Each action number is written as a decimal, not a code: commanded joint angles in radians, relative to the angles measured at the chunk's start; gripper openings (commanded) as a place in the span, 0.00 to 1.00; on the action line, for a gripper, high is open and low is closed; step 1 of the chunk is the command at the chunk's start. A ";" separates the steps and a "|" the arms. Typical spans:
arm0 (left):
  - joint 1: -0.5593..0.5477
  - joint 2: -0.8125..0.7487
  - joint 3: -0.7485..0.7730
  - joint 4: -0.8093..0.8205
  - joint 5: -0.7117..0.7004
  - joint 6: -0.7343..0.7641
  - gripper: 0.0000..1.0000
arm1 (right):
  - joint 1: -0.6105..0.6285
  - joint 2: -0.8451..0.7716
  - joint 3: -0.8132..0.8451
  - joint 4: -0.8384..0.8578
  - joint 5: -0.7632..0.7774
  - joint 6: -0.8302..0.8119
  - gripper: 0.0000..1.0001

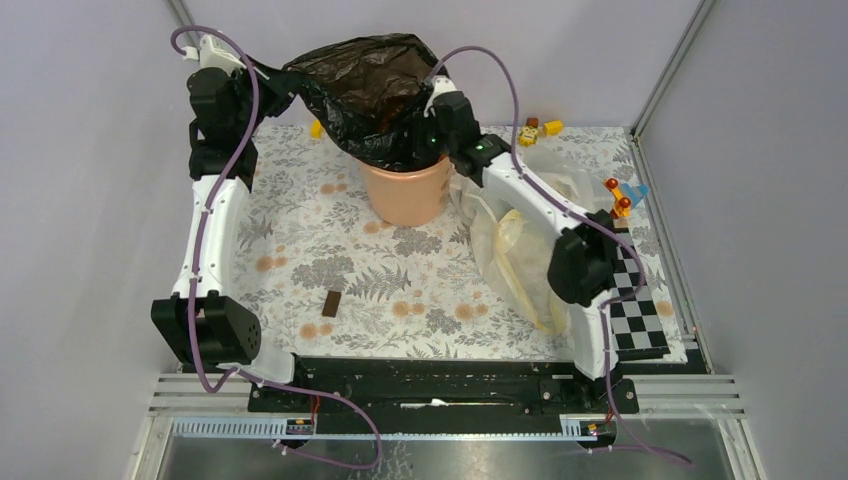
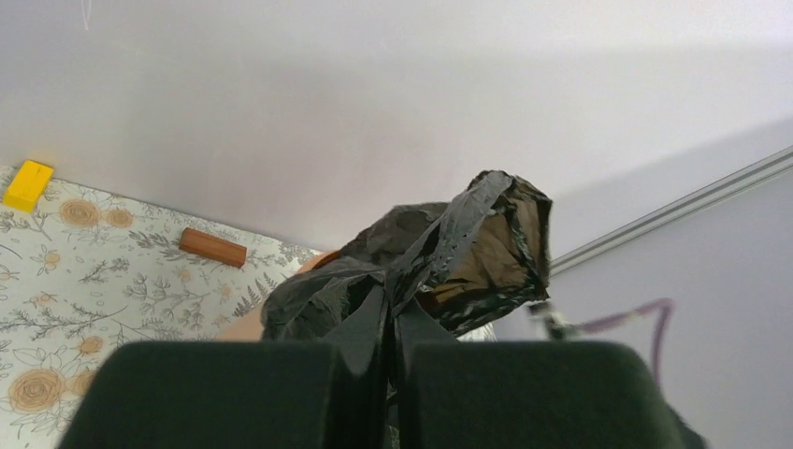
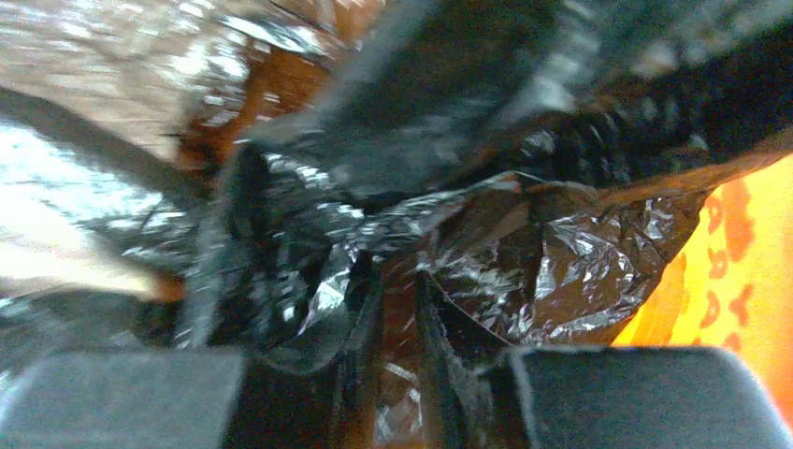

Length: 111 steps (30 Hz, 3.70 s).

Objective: Put the trash bags into the trash bin

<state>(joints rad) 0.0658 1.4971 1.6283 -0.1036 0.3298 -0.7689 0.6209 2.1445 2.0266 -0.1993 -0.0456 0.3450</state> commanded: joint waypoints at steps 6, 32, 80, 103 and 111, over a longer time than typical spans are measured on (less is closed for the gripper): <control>0.005 -0.040 -0.017 0.032 0.018 -0.009 0.00 | 0.005 -0.302 -0.101 0.056 0.038 0.070 0.57; 0.006 -0.070 -0.033 0.010 0.036 0.008 0.00 | -0.046 -0.273 -0.284 0.189 0.101 0.557 0.59; -0.204 0.322 0.128 -0.171 0.035 0.046 0.00 | -0.116 -0.595 -0.594 -0.017 -0.051 0.359 0.00; -0.001 0.044 -0.052 -0.250 0.002 0.098 0.00 | -0.119 -0.471 -0.533 -0.063 -0.074 0.259 0.00; 0.002 0.135 -0.135 -0.163 0.069 0.057 0.00 | -0.123 -0.393 -0.482 -0.083 0.078 0.191 0.00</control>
<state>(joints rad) 0.0727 1.5749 1.5288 -0.3359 0.3588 -0.6872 0.5072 1.7210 1.4738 -0.2714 -0.0700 0.5983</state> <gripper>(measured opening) 0.001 0.014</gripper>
